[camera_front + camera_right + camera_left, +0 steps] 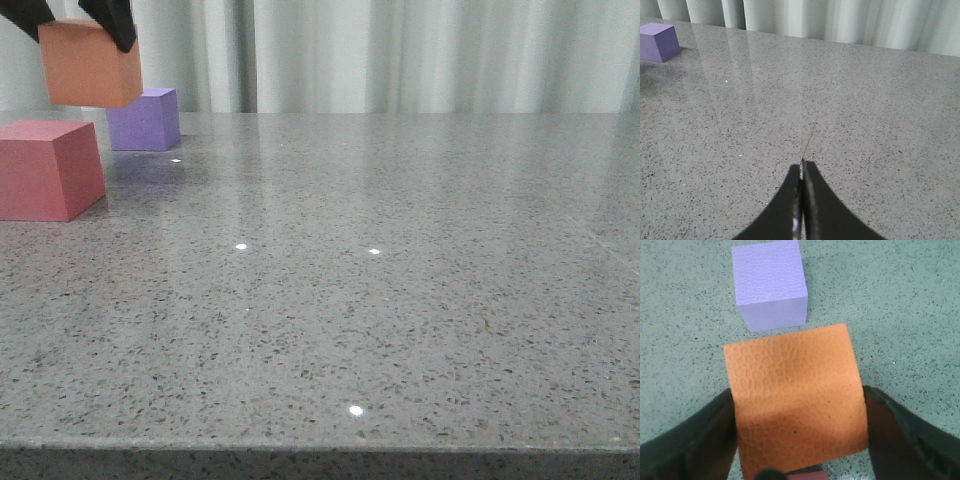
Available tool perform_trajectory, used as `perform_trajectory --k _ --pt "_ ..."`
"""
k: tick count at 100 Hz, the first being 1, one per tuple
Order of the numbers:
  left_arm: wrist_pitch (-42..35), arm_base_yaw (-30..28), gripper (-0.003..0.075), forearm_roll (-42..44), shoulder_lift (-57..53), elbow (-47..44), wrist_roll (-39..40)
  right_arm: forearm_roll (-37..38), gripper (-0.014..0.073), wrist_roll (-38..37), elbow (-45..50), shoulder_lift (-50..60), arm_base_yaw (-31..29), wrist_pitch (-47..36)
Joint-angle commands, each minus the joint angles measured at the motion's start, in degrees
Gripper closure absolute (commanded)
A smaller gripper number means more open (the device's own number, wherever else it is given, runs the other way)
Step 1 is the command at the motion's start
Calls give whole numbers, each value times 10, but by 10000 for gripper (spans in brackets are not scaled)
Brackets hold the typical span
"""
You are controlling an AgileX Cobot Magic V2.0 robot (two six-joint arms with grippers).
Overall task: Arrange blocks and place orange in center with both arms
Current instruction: 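Lift the orange cube with the left gripper toward the purple cube, then lower the orange cube between the red and purple cubes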
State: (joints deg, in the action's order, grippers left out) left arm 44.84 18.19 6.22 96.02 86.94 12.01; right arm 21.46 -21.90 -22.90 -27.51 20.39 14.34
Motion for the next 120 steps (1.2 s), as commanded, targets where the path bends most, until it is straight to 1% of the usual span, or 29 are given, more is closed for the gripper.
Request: perform_trajectory --k 1,15,28,60,99,120 --pt "-62 -8 300 -18 -30 5 -11 13 704 1 -14 -1 -3 -44" --pt "-81 -14 300 -17 -25 -4 -12 13 704 1 -14 -1 -3 -44" --pt "-82 -15 300 -17 -10 -4 -24 13 704 1 -14 -1 -3 -44" --pt "-87 -15 300 -17 33 -4 -24 13 704 1 -14 -1 -3 -44" --pt "-84 -15 300 -14 32 -5 -24 13 704 1 -14 -1 -3 -44" --pt "-88 -15 300 -14 33 -24 -24 13 704 1 -14 -1 -3 -44"
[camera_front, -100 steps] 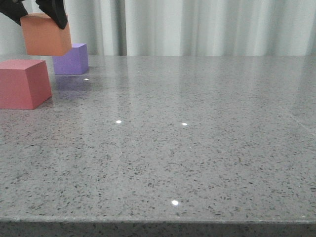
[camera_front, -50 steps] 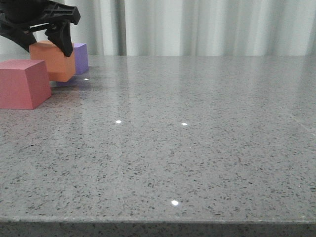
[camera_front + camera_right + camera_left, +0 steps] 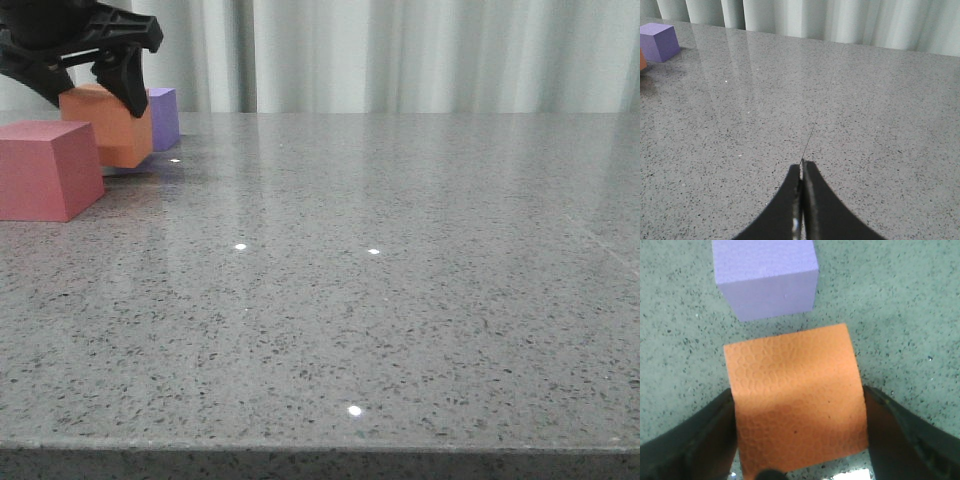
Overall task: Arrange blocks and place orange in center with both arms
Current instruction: 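Lower the orange cube between the red and purple cubes, then open the left gripper and lift it away from the cubes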
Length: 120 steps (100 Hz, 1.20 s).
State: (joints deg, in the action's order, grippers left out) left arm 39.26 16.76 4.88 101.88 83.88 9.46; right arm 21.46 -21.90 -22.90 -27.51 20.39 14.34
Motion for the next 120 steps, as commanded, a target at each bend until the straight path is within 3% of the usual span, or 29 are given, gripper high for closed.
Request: perform_trajectory --k 1,58,65,82,94,120 --pt "-33 -1 300 -1 -26 5 1 13 704 1 -14 -1 -3 -44" --pt "-37 -1 296 14 -19 1 1 13 704 1 -14 -1 -3 -44" --pt "-37 -1 251 14 -19 1 1 13 704 1 -14 -1 -3 -44" --pt "-38 -1 20 14 -19 1 1 13 704 1 -14 -1 -3 -44" --pt "-39 -1 53 14 -19 4 1 13 704 1 -14 -1 -3 -44" --pt "-40 -1 52 14 -69 17 1 13 704 1 -14 -1 -3 -44"
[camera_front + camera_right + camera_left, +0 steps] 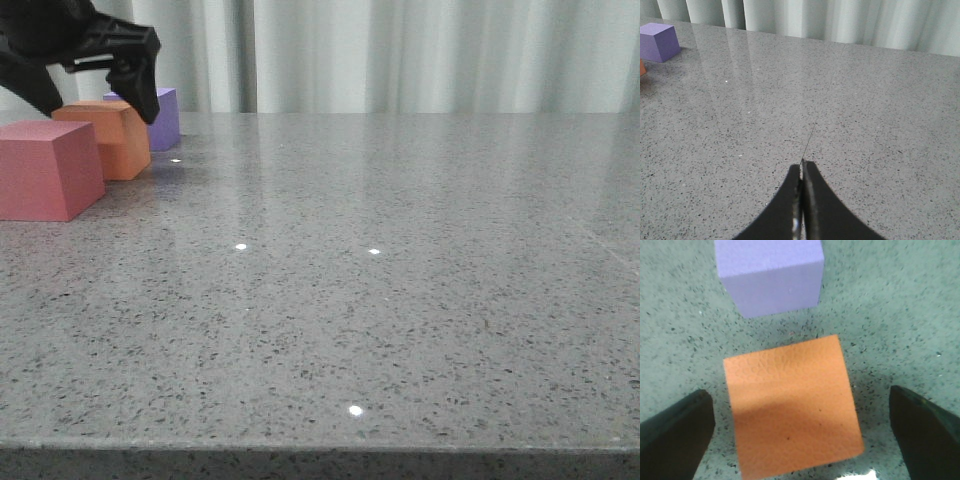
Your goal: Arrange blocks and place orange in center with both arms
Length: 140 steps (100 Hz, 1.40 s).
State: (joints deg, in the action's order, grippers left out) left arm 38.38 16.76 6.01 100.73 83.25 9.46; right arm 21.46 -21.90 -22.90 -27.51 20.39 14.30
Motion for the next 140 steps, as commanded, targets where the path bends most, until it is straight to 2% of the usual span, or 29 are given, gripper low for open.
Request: perform_trajectory --k 1,29,43,85,127,134,140 --pt "-32 -1 52 2 -59 23 1 13 704 1 -14 -1 -3 -44" --pt "-30 -1 53 11 -177 18 1 13 704 1 -14 -1 -3 -44" --pt "-44 -1 53 11 -251 -22 1 13 704 1 -14 -1 -3 -44" --pt "-172 -1 62 -2 -530 -297 1 13 704 1 -14 -1 -3 -44" --pt "-175 -1 64 -4 -786 -493 1 13 704 1 -14 -1 -3 -44" --pt "-175 -1 89 -4 -811 -510 1 13 704 1 -14 -1 -3 -44" --pt "-175 -1 143 -4 -827 -518 1 13 704 1 -14 -1 -3 -44"
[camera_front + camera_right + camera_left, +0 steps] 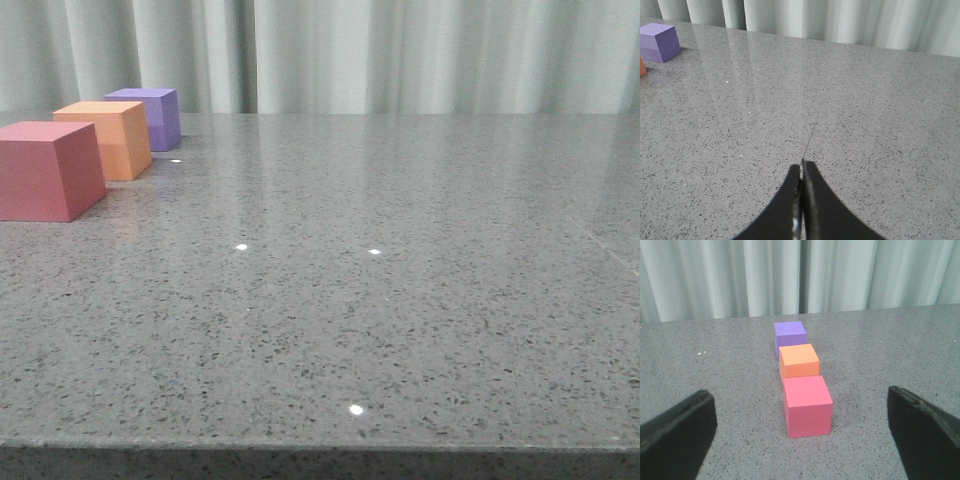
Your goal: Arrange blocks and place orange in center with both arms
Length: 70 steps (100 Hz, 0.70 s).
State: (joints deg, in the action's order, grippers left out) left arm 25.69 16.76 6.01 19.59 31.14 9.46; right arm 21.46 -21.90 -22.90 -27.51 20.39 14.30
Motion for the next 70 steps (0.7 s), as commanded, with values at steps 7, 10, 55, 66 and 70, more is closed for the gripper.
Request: perform_trajectory --k 7,10,55,66,70 --pt "-46 -1 227 -4 -25 -3 1 13 704 1 -14 -1 -3 -44" --pt "-46 -1 287 -4 -26 -4 1 13 704 1 -14 -1 -3 -44" --pt "-46 -1 741 -4 -26 -5 1 13 704 1 -14 -1 -3 -44" --pt "-46 -1 741 1 -26 -5 1 13 704 1 -14 -1 -3 -44" --pt "-46 -1 741 1 -26 -5 1 13 704 1 -14 -1 -3 -44"
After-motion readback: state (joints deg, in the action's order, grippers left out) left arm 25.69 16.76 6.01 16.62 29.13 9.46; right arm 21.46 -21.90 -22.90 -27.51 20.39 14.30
